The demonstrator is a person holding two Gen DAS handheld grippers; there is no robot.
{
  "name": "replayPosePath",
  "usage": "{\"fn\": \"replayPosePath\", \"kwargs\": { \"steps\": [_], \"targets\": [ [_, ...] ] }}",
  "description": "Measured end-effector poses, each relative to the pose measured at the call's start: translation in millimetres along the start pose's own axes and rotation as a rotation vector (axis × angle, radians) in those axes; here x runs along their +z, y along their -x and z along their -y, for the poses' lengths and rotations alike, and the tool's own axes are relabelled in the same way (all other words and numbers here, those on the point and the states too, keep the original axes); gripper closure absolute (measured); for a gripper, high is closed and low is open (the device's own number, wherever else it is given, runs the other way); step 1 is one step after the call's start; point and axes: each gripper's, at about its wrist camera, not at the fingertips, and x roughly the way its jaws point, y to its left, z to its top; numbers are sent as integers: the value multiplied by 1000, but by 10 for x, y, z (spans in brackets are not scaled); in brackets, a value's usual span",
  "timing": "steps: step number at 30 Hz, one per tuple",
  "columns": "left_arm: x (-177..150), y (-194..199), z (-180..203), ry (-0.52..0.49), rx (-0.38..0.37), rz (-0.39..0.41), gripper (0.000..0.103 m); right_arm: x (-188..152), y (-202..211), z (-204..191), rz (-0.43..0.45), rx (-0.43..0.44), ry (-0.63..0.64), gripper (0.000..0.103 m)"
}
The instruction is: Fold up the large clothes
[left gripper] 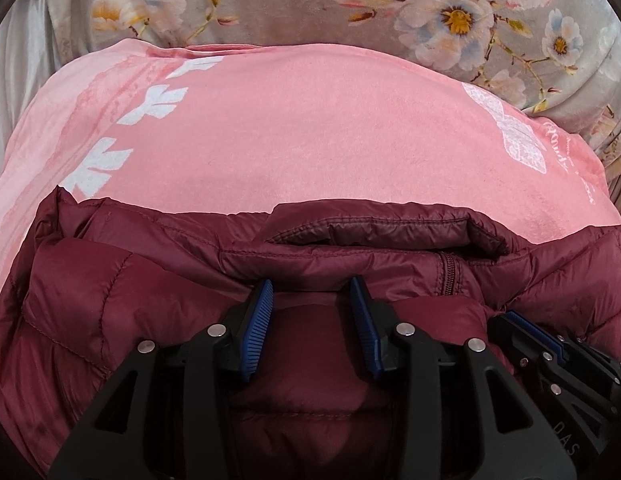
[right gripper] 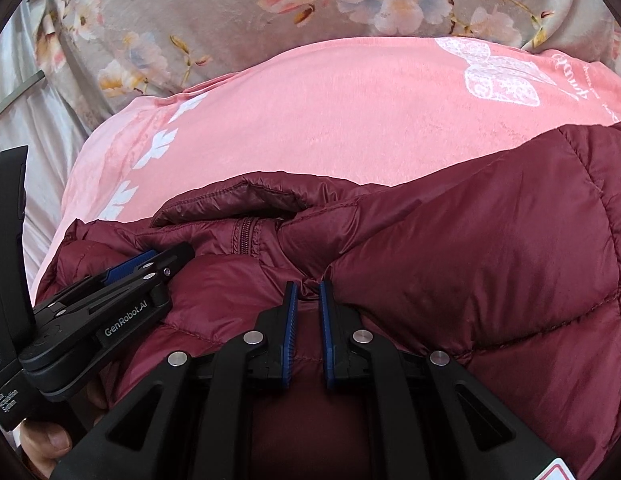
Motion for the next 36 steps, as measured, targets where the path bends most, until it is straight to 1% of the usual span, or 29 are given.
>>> {"fn": "replayPosePath", "kwargs": {
  "steps": [3,4,5,6,8,11,12,14,18,20,21,24,26,27,30,32,36],
  "targets": [
    [8,72,-19,3,1,-8,61,-31,139,-57,22,-51,24,93],
    [-10,147,-40,8,6,-7,61,-78,267,-120,38,-54,31,85],
    [-34,261,-79,19,0,2,60,-130,389,-183,54,-42,37,83],
    [-70,410,-146,41,-7,14,59,-208,534,-273,69,-30,50,83],
    [-156,650,-277,76,-3,23,41,-328,705,-401,86,-24,72,83],
    [-317,952,-563,145,22,31,39,-532,890,-615,102,15,94,83],
    [-373,1025,-673,175,44,28,39,-590,914,-690,100,29,99,83],
    [-506,1174,-989,254,64,22,39,-684,914,-817,82,49,116,83],
    [-760,1337,-1521,381,91,-10,39,-858,779,-1008,33,44,145,83],
    [-878,1353,-1681,418,86,-27,39,-950,688,-1052,13,30,147,83],
    [-958,1339,-1767,446,70,-47,39,-993,651,-1068,18,13,156,83],
    [-1150,1300,-1872,508,1,-73,34,-1080,595,-1122,30,-31,197,83],
    [-1208,1259,-1878,528,-11,-80,28,-1087,578,-1138,25,-44,208,83],
    [-1230,1235,-1875,538,-15,-86,27,-1085,582,-1136,24,-41,206,83],
    [-1252,1278,-1874,553,-15,-74,27,-1086,719,-1068,18,-11,170,84],
    [-1277,1351,-1924,578,-29,-67,27,-1123,908,-1001,30,8,139,84],
    [-1383,1540,-1995,614,-38,-45,27,-1272,1119,-922,35,-22,147,85]
  ]
}}
